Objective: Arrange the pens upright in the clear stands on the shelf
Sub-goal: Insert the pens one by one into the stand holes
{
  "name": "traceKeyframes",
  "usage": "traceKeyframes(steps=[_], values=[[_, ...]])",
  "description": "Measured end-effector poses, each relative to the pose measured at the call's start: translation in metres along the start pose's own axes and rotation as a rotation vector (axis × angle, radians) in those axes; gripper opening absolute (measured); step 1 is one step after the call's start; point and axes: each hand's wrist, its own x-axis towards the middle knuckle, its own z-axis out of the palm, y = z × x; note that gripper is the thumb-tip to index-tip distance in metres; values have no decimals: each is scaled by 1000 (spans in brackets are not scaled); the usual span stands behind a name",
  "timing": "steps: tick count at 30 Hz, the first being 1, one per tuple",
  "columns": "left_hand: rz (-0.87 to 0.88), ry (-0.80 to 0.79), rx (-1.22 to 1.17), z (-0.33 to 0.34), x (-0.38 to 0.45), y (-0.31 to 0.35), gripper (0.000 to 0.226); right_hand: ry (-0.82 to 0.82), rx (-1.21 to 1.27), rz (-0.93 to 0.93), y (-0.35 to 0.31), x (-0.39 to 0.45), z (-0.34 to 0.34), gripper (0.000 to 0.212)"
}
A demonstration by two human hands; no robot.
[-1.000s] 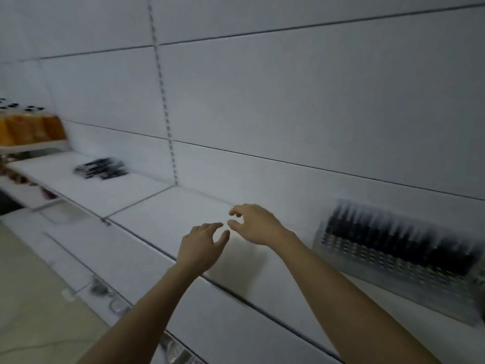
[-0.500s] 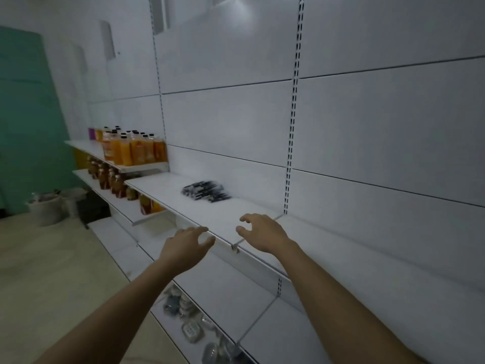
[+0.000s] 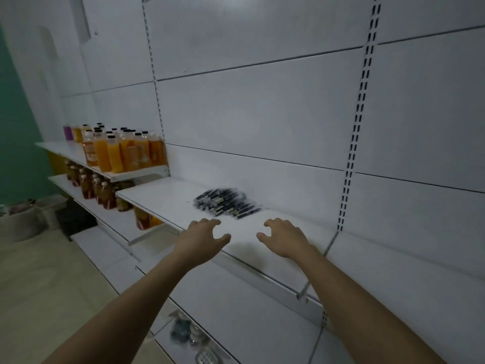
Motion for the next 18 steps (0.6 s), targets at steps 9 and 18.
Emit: traceKeyframes(steps=[9, 18], values=[[46, -60, -64, 49, 134, -58, 63, 231, 10, 298, -12, 139, 71, 33], [90, -103, 62, 99, 222, -41, 83, 325, -9, 331, -4, 156, 86, 37]])
